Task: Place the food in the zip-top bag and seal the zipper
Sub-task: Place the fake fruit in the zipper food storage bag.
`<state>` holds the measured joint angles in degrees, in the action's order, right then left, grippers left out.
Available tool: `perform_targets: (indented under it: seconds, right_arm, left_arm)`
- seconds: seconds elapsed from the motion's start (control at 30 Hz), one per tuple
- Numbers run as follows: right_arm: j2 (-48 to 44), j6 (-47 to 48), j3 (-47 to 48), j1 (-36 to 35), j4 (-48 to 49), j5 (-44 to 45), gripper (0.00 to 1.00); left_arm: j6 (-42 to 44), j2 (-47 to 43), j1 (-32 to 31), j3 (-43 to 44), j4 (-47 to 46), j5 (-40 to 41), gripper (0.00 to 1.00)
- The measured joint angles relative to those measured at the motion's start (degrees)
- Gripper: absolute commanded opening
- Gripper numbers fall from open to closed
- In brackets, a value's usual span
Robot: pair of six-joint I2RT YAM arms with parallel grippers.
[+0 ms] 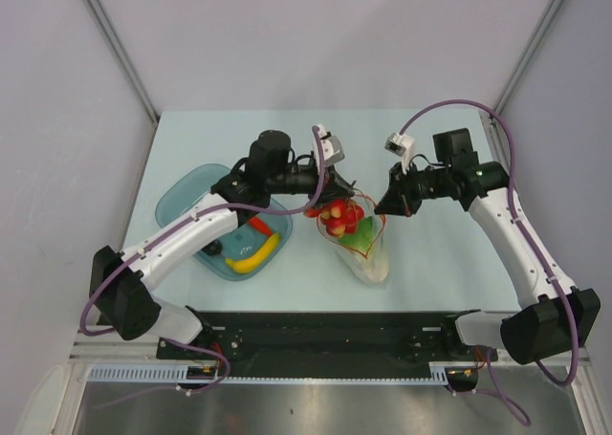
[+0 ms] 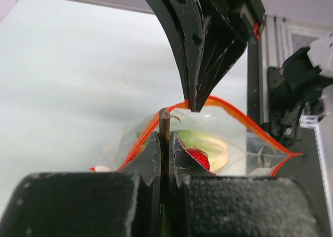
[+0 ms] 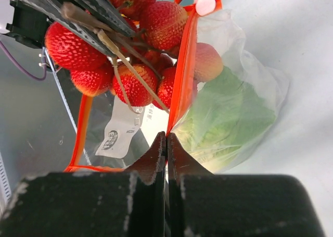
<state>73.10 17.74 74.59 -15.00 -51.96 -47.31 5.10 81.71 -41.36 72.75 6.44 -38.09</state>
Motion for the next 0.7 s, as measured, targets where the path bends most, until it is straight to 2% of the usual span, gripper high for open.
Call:
perform_targets:
  seconds: [0.23, 0.5, 0.7]
  right_arm:
    - [1.1, -0.1, 0.0, 1.6, -0.1, -2.4, 0.00]
    - [2.0, -1.2, 0.0, 2.7, -0.1, -5.8, 0.00]
    - [2.1, -1.0, 0.0, 3.1, -1.0, -7.9, 0.00]
  left_arm:
    - [10.6, 0.0, -3.1, 0.8, 3.2, 1.9, 0.00]
    - [28.6, 0.5, -13.1, 1.6, 7.2, 5.7, 0.00]
    - [38.3, 5.9, -15.4, 3.6, 13.1, 7.1, 0.00]
